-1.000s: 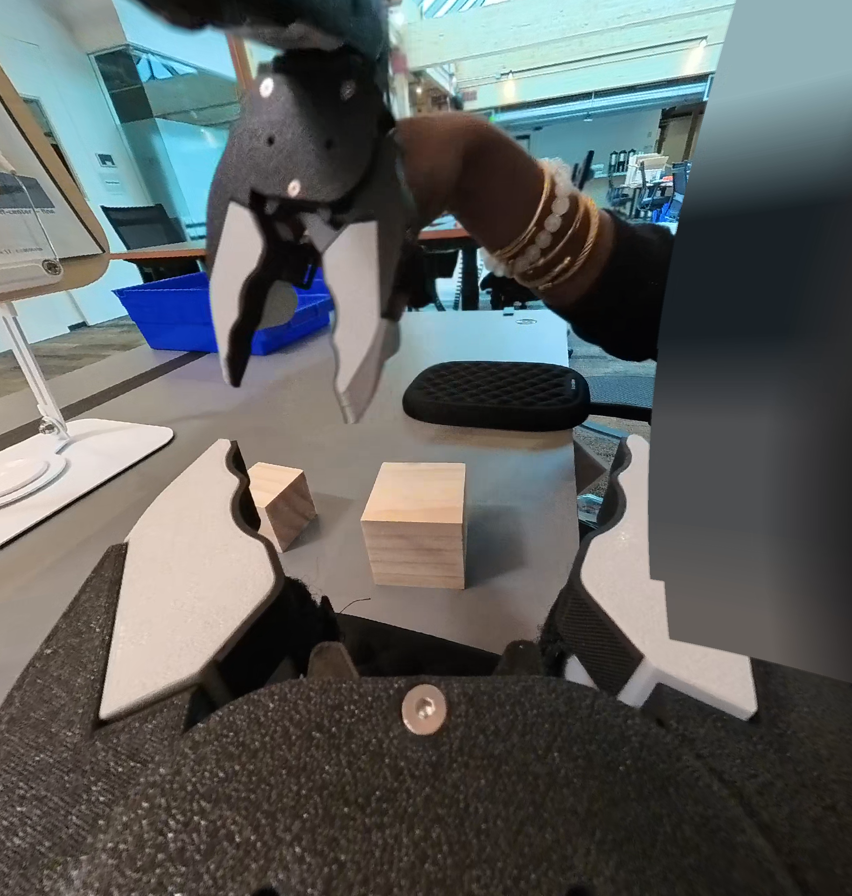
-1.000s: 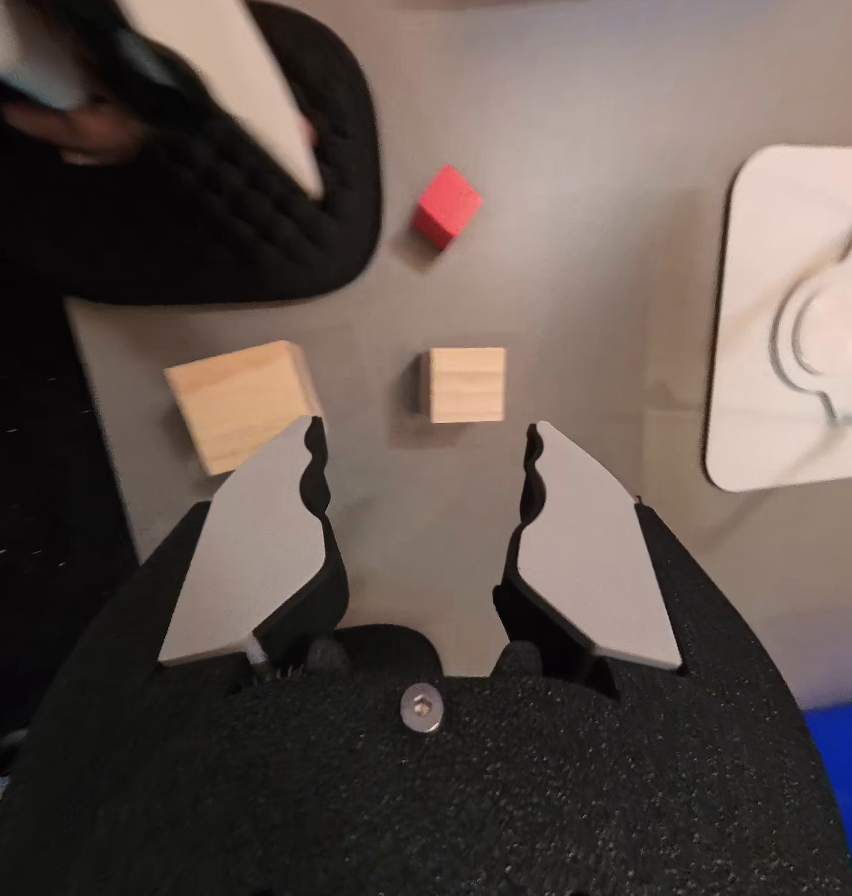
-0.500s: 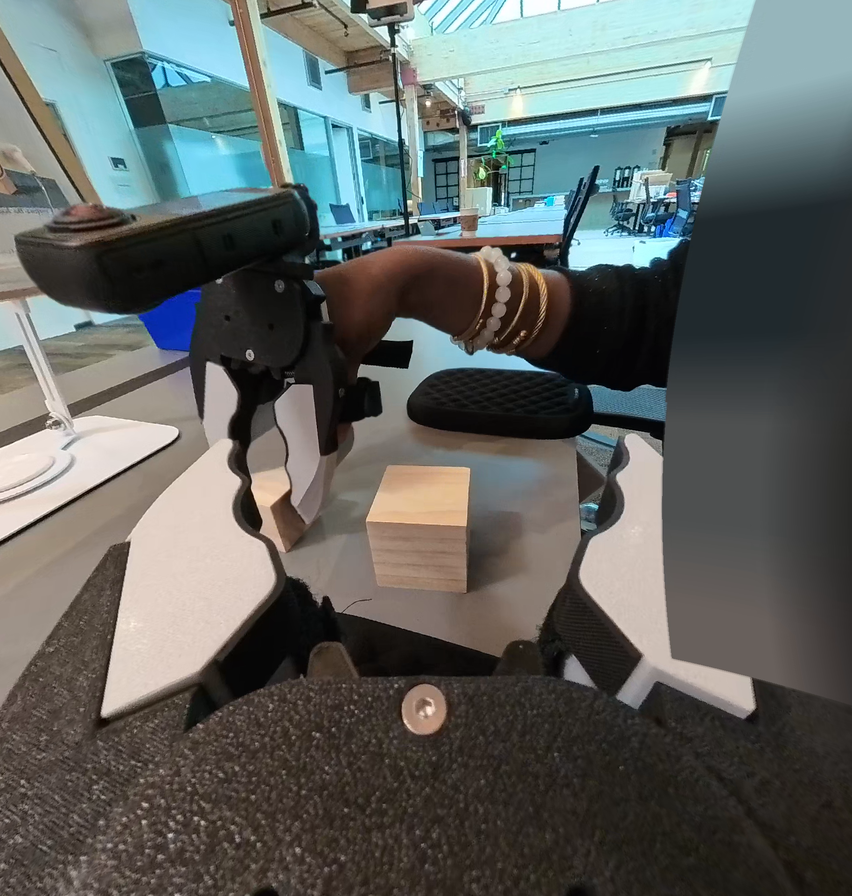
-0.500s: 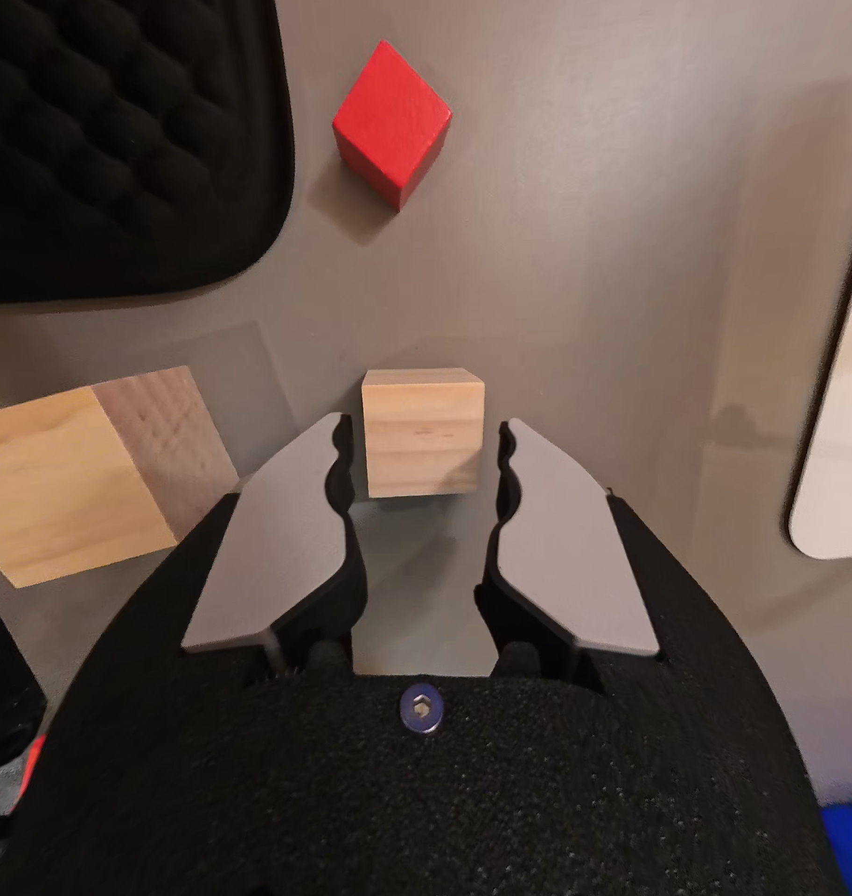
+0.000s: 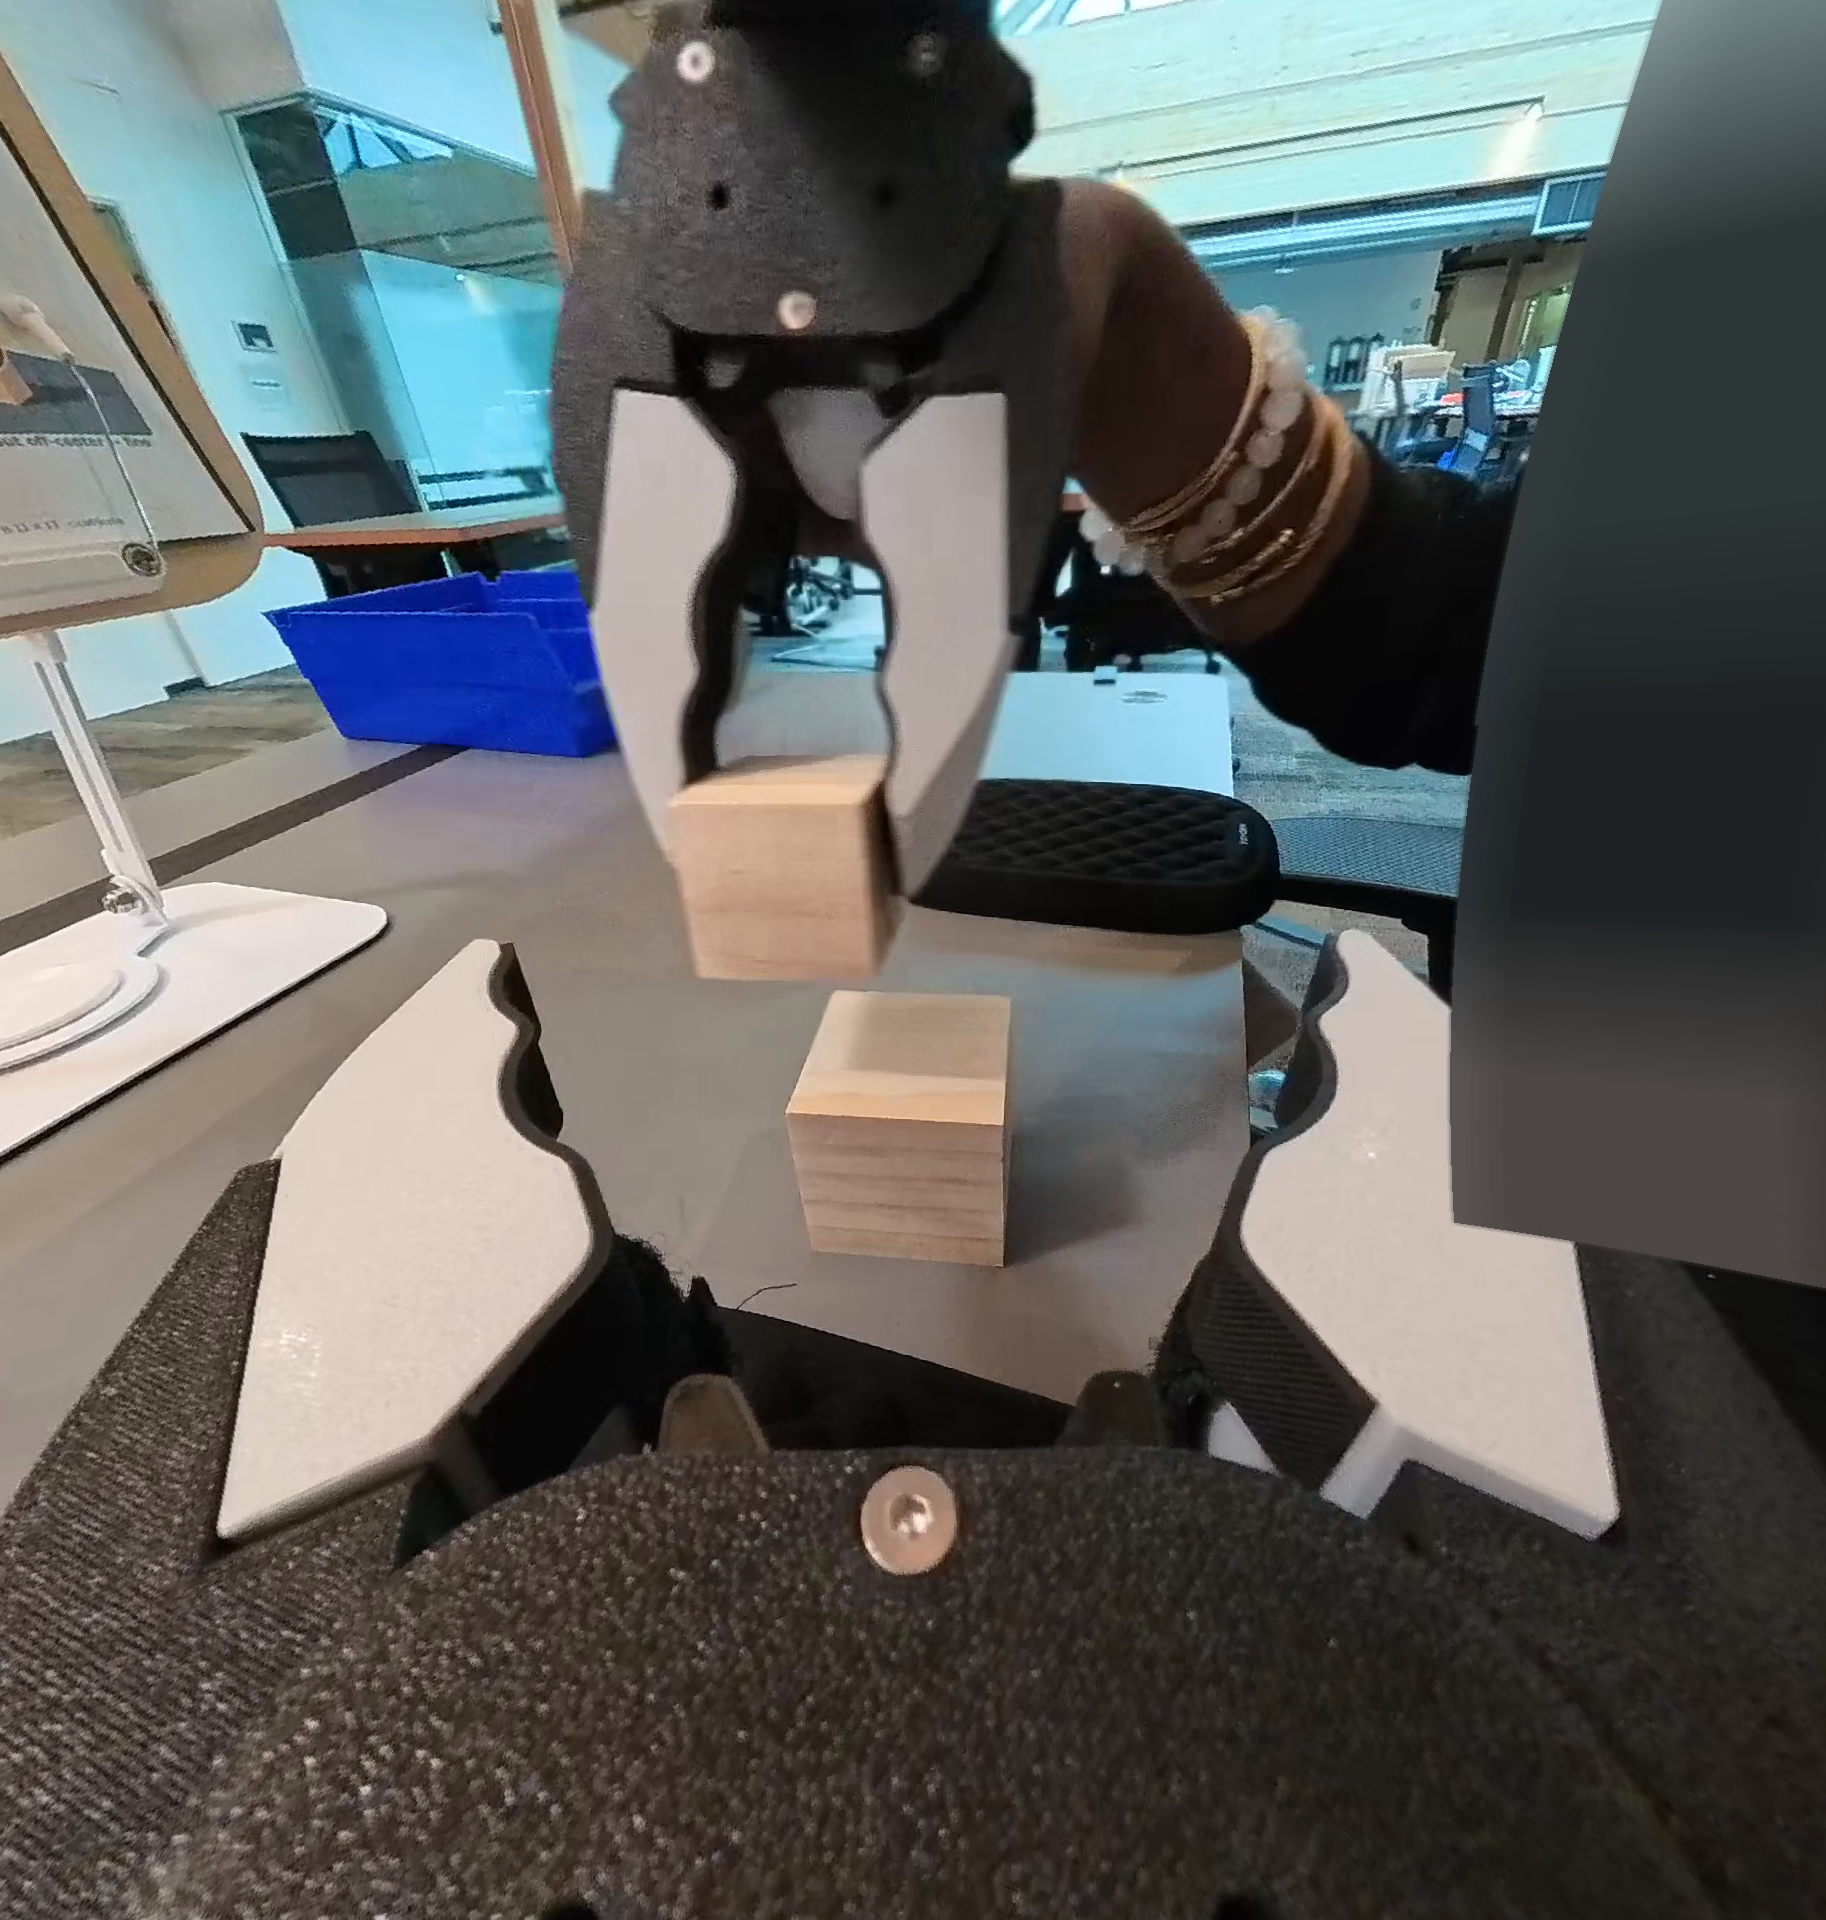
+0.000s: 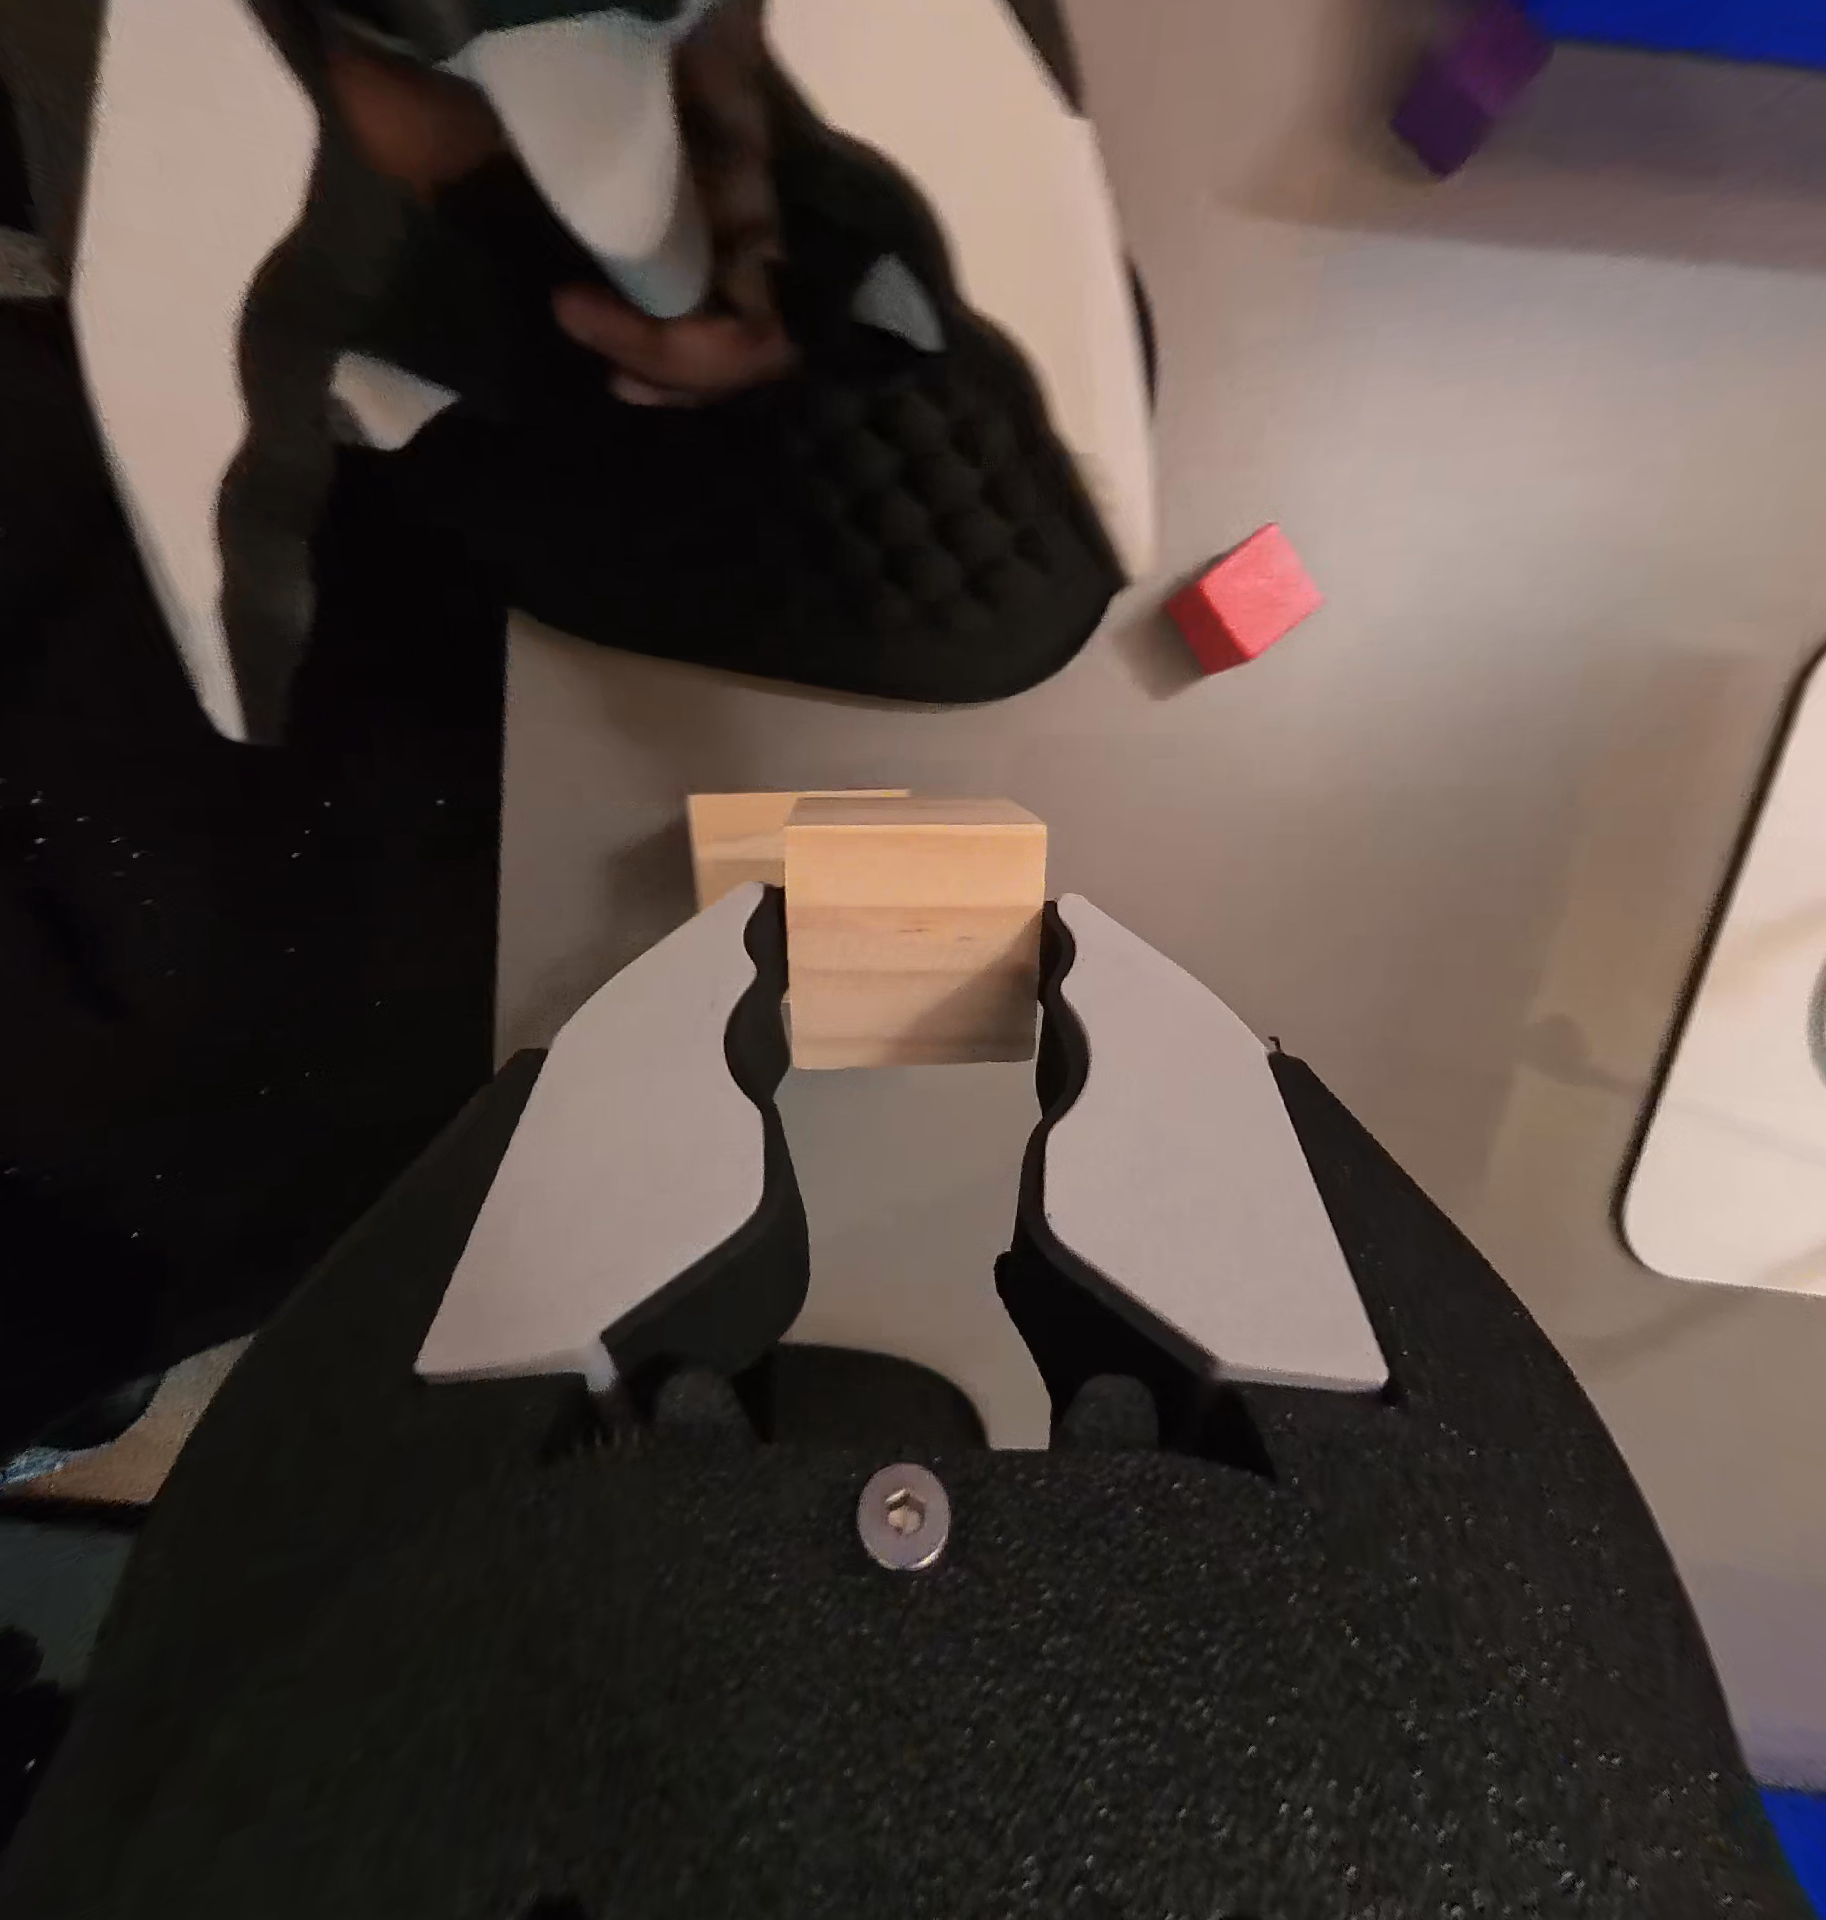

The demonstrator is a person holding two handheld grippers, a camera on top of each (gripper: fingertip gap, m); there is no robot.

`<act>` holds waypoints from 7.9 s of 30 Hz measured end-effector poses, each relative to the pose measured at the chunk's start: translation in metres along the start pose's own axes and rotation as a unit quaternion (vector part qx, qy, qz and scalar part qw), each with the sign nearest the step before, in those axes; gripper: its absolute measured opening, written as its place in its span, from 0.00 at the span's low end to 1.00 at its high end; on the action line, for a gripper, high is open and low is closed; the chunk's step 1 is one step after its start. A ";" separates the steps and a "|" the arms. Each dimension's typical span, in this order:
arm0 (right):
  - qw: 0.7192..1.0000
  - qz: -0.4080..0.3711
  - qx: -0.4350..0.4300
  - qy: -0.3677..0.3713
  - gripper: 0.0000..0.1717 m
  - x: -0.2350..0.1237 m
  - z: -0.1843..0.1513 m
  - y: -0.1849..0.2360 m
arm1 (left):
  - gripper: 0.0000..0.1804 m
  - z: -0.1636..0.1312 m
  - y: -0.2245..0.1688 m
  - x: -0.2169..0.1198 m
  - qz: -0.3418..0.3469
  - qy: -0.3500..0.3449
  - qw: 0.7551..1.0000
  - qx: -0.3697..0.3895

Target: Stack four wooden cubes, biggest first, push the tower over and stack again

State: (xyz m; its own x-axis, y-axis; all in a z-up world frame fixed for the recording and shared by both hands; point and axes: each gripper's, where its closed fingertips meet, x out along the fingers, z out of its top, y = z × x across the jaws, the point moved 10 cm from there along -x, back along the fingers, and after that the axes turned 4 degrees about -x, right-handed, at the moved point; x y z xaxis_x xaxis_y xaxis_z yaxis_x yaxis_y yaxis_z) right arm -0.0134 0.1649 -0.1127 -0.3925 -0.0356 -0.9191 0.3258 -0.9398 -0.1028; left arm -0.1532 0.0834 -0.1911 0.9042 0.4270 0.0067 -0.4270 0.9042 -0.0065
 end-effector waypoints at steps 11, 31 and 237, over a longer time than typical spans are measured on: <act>0.998 -0.004 0.004 0.059 0.26 0.024 -0.003 0.023 | 0.75 0.000 0.000 0.000 0.001 0.001 1.000 0.000; 0.998 0.009 -0.006 0.054 0.32 0.028 -0.003 0.022 | 0.74 0.000 0.000 -0.001 0.000 -0.004 1.000 -0.003; 0.988 0.063 -0.071 -0.119 0.15 -0.019 -0.022 0.005 | 0.70 0.001 0.001 -0.005 0.010 -0.028 1.000 0.001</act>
State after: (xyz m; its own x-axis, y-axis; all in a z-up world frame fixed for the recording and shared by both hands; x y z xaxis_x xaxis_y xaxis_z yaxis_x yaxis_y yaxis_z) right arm 0.0144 0.1679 -0.1038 -0.5267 -0.2441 -0.8143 0.4963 -0.8659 -0.0615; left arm -0.1579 0.0825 -0.1901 0.8935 0.4447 0.0621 -0.4454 0.8953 -0.0043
